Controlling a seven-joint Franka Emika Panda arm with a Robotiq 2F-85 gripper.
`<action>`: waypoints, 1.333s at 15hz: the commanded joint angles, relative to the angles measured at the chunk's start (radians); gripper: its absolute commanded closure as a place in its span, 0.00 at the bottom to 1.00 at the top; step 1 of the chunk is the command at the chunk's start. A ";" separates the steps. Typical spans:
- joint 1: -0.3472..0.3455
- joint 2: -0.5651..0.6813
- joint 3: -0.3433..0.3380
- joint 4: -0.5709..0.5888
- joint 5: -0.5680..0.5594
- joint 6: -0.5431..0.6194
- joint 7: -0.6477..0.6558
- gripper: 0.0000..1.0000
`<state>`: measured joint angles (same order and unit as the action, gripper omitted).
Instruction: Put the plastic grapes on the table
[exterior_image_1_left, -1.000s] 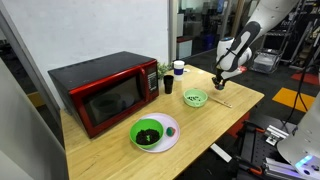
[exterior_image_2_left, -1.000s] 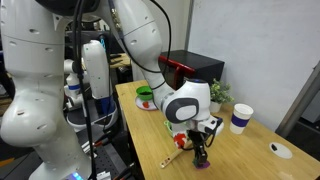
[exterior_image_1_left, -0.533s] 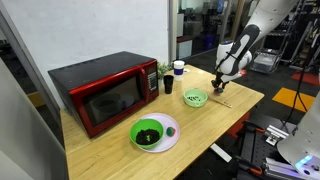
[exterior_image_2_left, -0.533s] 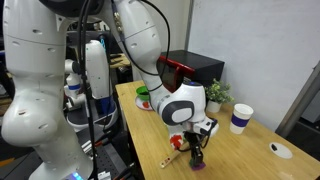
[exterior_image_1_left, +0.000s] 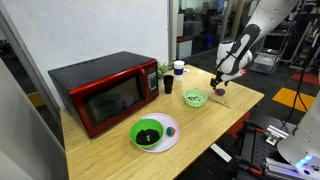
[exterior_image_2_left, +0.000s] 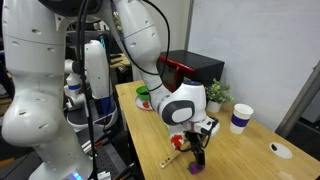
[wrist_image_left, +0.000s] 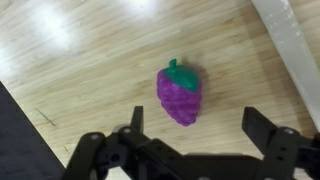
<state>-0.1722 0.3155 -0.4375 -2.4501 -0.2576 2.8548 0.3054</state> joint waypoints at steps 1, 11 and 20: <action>0.018 -0.050 0.012 0.003 0.034 -0.028 -0.027 0.00; 0.055 -0.354 0.314 -0.036 0.318 -0.217 -0.356 0.00; 0.267 -0.596 0.382 -0.091 0.589 -0.475 -0.701 0.00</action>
<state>0.0477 -0.2054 -0.0537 -2.4958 0.2606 2.4461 -0.2935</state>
